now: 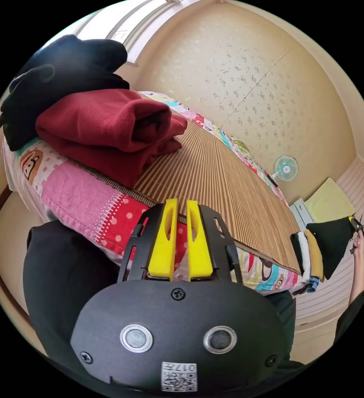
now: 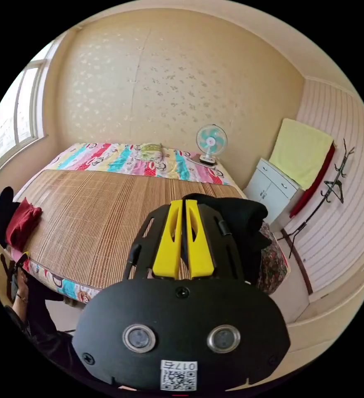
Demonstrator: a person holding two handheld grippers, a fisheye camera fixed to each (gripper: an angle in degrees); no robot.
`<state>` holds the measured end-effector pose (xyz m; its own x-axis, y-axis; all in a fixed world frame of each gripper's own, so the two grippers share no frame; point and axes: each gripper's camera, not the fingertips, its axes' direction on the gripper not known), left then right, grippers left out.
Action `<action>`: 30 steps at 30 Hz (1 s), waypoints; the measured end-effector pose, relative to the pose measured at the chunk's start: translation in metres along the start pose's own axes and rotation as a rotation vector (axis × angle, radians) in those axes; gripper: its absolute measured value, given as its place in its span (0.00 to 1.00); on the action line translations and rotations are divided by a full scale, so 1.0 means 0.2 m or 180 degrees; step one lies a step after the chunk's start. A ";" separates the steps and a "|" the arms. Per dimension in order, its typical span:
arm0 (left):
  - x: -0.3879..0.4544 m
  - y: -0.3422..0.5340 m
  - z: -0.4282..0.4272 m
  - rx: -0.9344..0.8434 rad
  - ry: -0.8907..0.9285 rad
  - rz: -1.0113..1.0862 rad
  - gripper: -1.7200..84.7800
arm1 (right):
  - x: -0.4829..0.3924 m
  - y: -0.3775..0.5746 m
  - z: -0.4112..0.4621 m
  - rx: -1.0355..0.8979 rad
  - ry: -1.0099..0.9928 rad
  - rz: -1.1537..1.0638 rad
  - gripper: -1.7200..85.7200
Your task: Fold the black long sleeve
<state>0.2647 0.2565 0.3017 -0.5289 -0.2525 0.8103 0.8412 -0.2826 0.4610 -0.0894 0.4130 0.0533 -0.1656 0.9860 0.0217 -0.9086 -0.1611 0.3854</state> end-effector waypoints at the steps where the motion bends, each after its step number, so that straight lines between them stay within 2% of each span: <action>1: -0.01 0.00 0.00 -0.0001 0.0038 -0.0008 0.08 | -0.15 -0.08 -0.02 0.0113 -0.0217 -0.0187 0.04; 6: -0.05 -0.05 -0.01 -0.0038 0.0268 -0.0019 0.09 | -0.76 -0.01 0.01 0.0364 -0.1325 -0.0662 0.04; 8: -0.07 -0.06 -0.01 -0.0031 0.0348 -0.0052 0.09 | -0.98 0.11 0.12 0.0176 -0.1711 -0.0801 0.04; 10: -0.09 -0.08 -0.01 -0.0026 0.0430 -0.0113 0.09 | -1.20 0.28 0.32 -0.0275 -0.2130 -0.0778 0.04; 11: -0.10 -0.09 -0.01 -0.0033 0.0470 -0.0145 0.09 | -1.23 0.32 0.38 -0.0420 -0.2174 -0.0710 0.04; 13: -0.10 -0.10 0.00 -0.0046 0.0485 -0.0146 0.09 | -1.26 0.46 0.60 -0.0877 -0.2181 -0.0112 0.07; 16: -0.08 -0.12 0.00 -0.0037 0.0447 -0.0110 0.09 | -1.16 0.56 0.71 -0.0786 -0.2354 0.0629 0.09; 18: -0.05 -0.13 0.01 -0.0039 0.0410 -0.0075 0.09 | -1.11 0.58 0.72 -0.0645 -0.2122 0.0839 0.10; 20: -0.03 -0.14 0.01 -0.0038 0.0391 -0.0065 0.09 | -1.14 0.58 0.75 -0.0632 -0.1991 0.0758 0.11; 23: 0.00 -0.15 0.02 -0.0020 0.0380 -0.0071 0.10 | -1.30 0.57 0.91 -0.1215 -0.2100 0.0316 0.11; 27: 0.04 -0.16 0.04 0.0006 0.0375 -0.0063 0.11 | -1.49 0.57 0.78 -0.1234 -0.1821 -0.0402 0.08; 30: 0.08 -0.17 0.04 -0.0009 0.0354 -0.0040 0.12 | -1.56 0.64 0.56 -0.0948 -0.2086 -0.0373 0.06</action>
<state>0.2276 0.2703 0.3027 -0.5487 -0.3500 0.7592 0.8342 -0.2890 0.4697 -0.1121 0.0893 0.1990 0.1180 0.8063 0.5796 -0.9875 0.0339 0.1538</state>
